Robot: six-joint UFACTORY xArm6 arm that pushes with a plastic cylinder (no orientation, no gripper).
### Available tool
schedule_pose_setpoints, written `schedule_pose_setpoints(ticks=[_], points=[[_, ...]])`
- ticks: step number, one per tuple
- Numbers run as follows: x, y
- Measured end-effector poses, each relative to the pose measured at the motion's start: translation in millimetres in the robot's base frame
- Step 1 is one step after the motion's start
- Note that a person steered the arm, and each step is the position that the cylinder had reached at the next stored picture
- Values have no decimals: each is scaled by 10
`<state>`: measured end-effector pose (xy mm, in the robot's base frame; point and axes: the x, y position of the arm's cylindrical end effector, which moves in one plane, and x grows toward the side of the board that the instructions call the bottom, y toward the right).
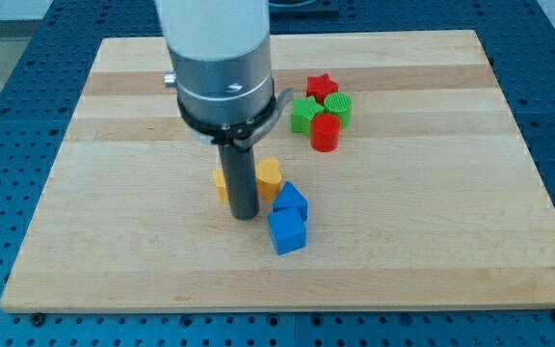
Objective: Push the blue cube into the yellow heart
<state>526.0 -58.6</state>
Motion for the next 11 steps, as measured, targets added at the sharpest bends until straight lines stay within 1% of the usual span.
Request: schedule_pose_setpoints(ticks=[1, 2, 3, 4, 5, 6, 7, 8, 9, 10, 11], points=[[501, -24], [909, 539], [850, 809], [850, 806], [803, 646], [282, 471], [-692, 465], [-819, 465], [-819, 465], [-572, 465], [-99, 428]])
